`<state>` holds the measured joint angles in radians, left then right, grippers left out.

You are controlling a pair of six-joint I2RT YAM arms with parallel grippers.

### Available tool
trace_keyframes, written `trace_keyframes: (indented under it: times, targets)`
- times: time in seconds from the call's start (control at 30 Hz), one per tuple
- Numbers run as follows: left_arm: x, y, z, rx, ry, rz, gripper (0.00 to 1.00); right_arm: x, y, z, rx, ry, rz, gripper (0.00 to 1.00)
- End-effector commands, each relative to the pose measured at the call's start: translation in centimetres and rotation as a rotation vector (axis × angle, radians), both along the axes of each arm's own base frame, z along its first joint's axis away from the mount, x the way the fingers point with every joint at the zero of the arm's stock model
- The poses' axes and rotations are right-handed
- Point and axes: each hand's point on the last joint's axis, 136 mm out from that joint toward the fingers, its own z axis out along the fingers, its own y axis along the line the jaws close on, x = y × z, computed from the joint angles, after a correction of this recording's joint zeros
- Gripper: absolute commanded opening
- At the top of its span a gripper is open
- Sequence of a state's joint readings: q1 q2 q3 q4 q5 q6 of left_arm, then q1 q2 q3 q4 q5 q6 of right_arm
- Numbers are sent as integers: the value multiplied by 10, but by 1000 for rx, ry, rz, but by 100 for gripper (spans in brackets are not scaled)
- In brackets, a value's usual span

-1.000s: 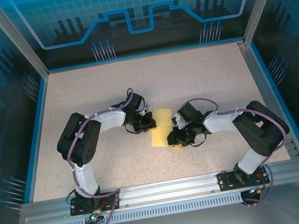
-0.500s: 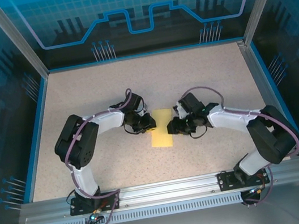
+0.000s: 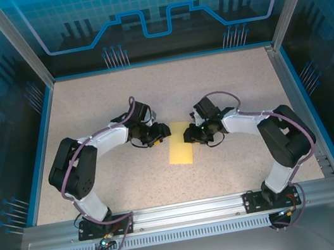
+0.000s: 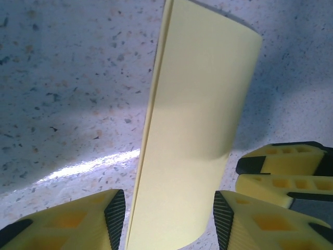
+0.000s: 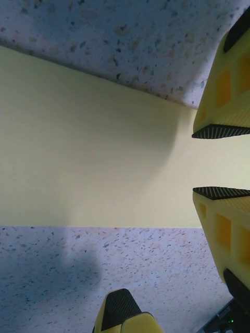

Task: Fold a paper plane with a square sheet of paper (pick it up from the middle)
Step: Fold the square sheet of paper in half at the center of the table, then fold the triangle a second time at the center of the table.

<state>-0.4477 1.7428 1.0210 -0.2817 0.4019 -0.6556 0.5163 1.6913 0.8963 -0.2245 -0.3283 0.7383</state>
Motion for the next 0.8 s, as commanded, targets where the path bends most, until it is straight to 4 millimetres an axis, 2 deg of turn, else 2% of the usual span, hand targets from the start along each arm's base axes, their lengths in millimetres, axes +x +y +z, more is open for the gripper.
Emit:
trace_keyframes:
  times: [0.0,0.27,0.77]
  targets:
    - [-5,-4,-3,-25,31,-14,52,5,1,1,-7,-9,11,33]
    - [-5,-7,-5,-37,48,-30,52,-1,-8,-11,-55,17,8,33]
    - [-7,-16,-9,-52,72,-55,53,-6,-11,-25,-62,41,11,33]
